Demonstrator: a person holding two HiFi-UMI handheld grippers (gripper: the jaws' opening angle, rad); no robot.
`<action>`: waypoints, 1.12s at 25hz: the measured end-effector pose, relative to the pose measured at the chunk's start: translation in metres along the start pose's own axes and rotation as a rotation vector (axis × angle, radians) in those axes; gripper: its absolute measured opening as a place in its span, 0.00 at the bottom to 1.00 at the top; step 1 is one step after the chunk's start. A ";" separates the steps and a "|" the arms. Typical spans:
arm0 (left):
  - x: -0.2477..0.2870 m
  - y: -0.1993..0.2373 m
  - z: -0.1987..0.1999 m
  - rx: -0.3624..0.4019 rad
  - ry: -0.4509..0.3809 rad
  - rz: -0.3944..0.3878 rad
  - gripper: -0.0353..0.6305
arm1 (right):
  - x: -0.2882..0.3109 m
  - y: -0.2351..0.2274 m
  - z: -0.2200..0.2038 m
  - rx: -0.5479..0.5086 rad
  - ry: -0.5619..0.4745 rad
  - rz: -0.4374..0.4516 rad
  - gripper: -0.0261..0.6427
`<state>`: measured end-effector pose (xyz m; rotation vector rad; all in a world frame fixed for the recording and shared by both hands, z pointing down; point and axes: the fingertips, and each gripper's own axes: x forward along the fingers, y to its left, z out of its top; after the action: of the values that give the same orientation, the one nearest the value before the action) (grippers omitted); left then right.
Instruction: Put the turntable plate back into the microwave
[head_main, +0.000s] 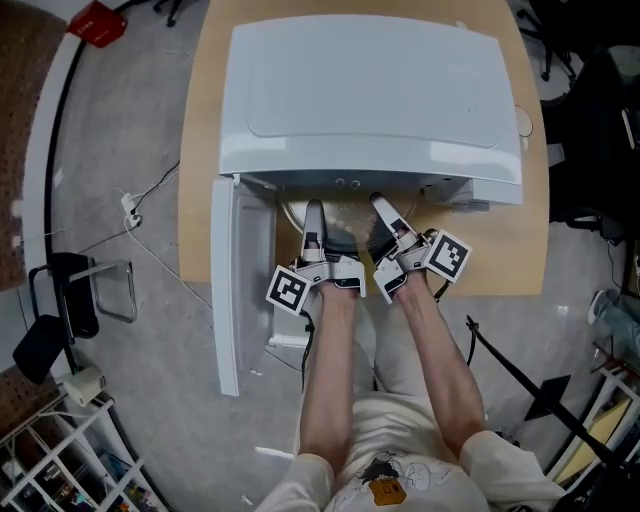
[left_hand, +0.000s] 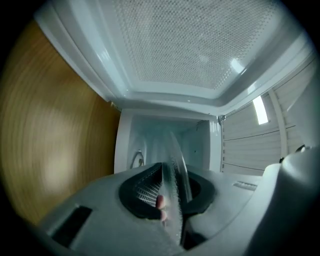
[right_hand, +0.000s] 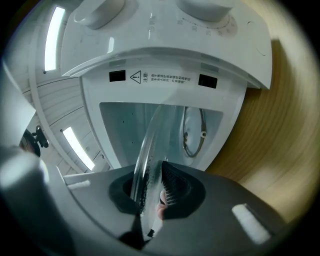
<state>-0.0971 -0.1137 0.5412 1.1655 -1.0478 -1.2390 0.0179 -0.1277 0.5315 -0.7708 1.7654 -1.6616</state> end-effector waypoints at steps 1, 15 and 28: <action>0.005 0.002 0.000 0.000 0.002 -0.003 0.11 | 0.003 -0.003 0.003 -0.002 -0.004 0.001 0.11; 0.042 0.040 0.010 0.018 0.029 0.073 0.11 | 0.029 -0.044 0.020 -0.053 -0.016 -0.034 0.13; 0.055 0.032 0.007 0.028 0.059 0.058 0.12 | 0.013 -0.040 -0.010 0.024 0.081 -0.018 0.15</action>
<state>-0.0965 -0.1698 0.5723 1.1785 -1.0504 -1.1418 0.0026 -0.1326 0.5717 -0.7197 1.7946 -1.7446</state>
